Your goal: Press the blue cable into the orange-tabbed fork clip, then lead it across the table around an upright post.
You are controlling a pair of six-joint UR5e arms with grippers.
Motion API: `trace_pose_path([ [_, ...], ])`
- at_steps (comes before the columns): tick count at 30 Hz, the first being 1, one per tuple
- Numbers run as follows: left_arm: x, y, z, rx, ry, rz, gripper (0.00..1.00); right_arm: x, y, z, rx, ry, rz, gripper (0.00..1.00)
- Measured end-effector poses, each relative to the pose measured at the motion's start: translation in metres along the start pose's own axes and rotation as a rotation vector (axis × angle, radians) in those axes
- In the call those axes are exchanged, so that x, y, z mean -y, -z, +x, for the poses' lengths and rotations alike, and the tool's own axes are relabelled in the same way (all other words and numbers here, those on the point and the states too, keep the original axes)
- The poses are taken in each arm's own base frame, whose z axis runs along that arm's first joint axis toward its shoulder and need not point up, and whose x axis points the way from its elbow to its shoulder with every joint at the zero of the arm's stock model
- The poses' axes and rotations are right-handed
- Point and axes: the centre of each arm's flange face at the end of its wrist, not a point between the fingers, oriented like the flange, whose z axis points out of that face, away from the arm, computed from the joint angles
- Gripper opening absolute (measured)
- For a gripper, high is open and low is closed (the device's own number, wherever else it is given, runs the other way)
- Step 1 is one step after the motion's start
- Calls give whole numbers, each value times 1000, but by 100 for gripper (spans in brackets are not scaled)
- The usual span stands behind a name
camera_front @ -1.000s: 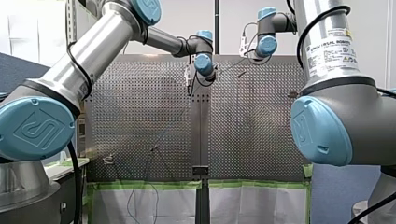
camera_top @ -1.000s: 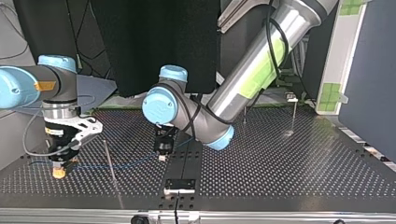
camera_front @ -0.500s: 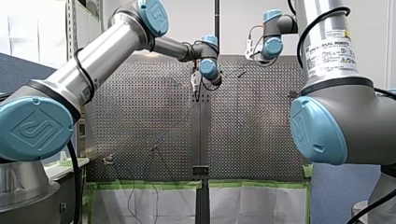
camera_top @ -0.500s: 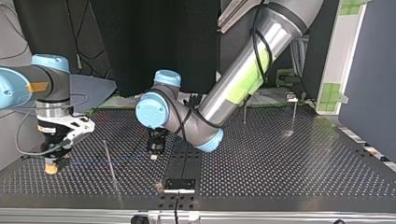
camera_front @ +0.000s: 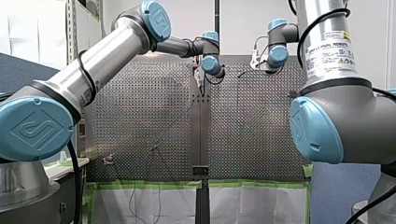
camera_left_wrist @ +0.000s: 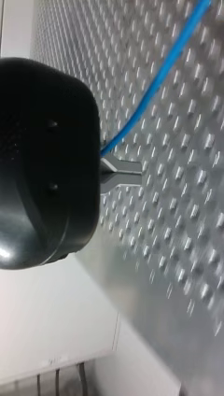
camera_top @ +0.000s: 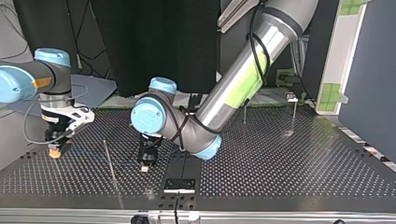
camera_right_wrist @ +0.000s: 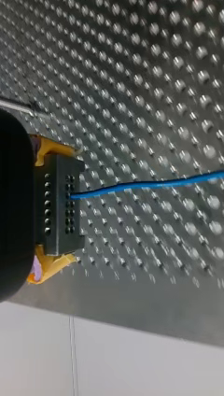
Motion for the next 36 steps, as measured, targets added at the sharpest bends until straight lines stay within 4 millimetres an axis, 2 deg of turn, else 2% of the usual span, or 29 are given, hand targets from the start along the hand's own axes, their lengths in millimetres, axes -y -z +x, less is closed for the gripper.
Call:
trace_pose_path([
  [4, 6, -3, -16, 44, 15, 11, 0, -5, 3, -15, 28, 1, -12, 0],
  [7, 7, -4, -16, 55, 19, 15, 0, -7, 6, -24, 45, 2, -17, 0],
  [25, 3, -2, 39, 57, 15, 26, 0, -13, 17, -68, 93, 3, -31, 0],
  [26, 2, -2, 41, 57, 14, 26, 5, -13, 18, -71, 94, 1, -31, 0],
  [27, 1, -1, 44, 55, 14, 26, 29, -13, 18, -74, 94, -1, -31, 0],
  [28, 0, -1, 48, 51, 12, 26, 29, -14, 19, -77, 94, -2, -32, 0],
  [30, -2, 1, 56, 38, 8, 21, 55, -15, 21, -83, 94, -6, -35, 0],
  [31, -4, 2, 61, 28, 4, 16, 55, -16, 21, -87, 94, -7, -38, 0],
  [32, -5, 4, 65, 20, 1, 11, 72, -16, 22, -91, 95, -8, -44, 0],
  [33, -7, 5, 69, 12, -3, 7, 80, -17, 23, -95, 97, -9, -47, 0],
  [36, -11, 9, 81, -13, -12, -4, 83, -18, 22, -108, 98, -8, -53, 0],
])
